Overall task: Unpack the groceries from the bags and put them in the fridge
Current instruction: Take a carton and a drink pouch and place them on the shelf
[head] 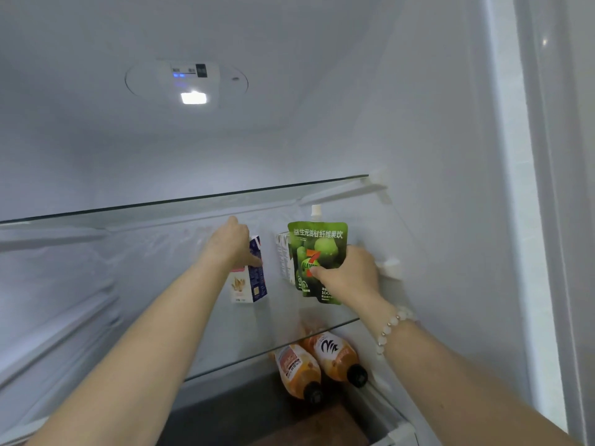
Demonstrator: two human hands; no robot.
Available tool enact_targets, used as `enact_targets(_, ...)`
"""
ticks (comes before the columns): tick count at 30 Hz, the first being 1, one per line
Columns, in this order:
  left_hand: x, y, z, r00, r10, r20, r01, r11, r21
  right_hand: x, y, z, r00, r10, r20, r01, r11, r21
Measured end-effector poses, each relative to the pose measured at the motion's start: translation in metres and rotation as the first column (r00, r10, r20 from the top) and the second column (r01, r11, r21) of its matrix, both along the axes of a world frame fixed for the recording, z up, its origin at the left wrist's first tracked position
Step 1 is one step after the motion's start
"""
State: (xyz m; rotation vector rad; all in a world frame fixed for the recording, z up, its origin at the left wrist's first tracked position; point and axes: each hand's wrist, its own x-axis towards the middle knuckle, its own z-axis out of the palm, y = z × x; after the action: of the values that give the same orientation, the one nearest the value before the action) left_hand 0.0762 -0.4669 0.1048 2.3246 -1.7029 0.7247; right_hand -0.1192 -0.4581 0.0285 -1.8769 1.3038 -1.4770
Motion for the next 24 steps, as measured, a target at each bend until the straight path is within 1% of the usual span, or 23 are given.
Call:
enact_targets(3,-0.006,-0.013,0.003,0.998,0.022,0.062,-0.022,1.0,0.002,0.0,-0.002,-0.005,1.0,-0.007,-0.024,0.007,1.0,-0.004)
enact_targets(5,-0.009,-0.018,0.003,0.995,0.043,0.09,-0.04,0.999,-0.035,0.0,-0.004,-0.005,1.0,-0.009,-0.023,0.009,1.0,-0.004)
enact_targets(7,-0.013,-0.023,0.002,0.995,0.025,0.099,-0.017,0.996,-0.082,0.0,-0.004,-0.005,1.0,-0.007,-0.02,0.007,1.0,-0.003)
enact_targets(9,-0.015,-0.029,0.001,0.994,-0.023,0.107,0.033,0.995,-0.092,-0.001,-0.004,-0.005,1.0,-0.006,-0.004,0.006,1.0,0.003)
enact_targets(12,-0.015,-0.03,0.002,0.994,-0.065,0.084,0.068,0.997,-0.032,-0.002,-0.003,-0.009,0.999,-0.014,0.029,0.014,1.0,0.026)
enact_targets(14,-0.01,-0.027,0.006,0.998,-0.047,0.036,0.045,0.997,0.064,0.0,-0.003,-0.011,0.999,-0.034,0.029,0.033,0.999,0.035)
enact_targets(16,-0.004,-0.025,0.007,0.999,-0.03,-0.017,0.031,0.993,0.11,0.0,-0.003,-0.011,0.998,-0.055,0.03,0.054,0.998,0.04)
enact_targets(18,0.0,-0.028,0.001,0.998,-0.05,-0.049,0.054,0.995,0.081,0.0,-0.002,-0.011,0.997,-0.067,0.028,0.066,0.997,0.037)
enact_targets(21,-0.002,-0.042,-0.018,0.988,-0.129,-0.086,0.129,0.992,-0.014,0.001,-0.002,-0.016,0.996,-0.074,0.047,0.073,0.997,0.021)
enact_targets(24,-0.001,-0.055,-0.023,0.984,-0.171,-0.04,0.169,0.984,-0.05,0.002,-0.002,-0.019,0.995,-0.07,0.075,0.07,0.998,0.004)
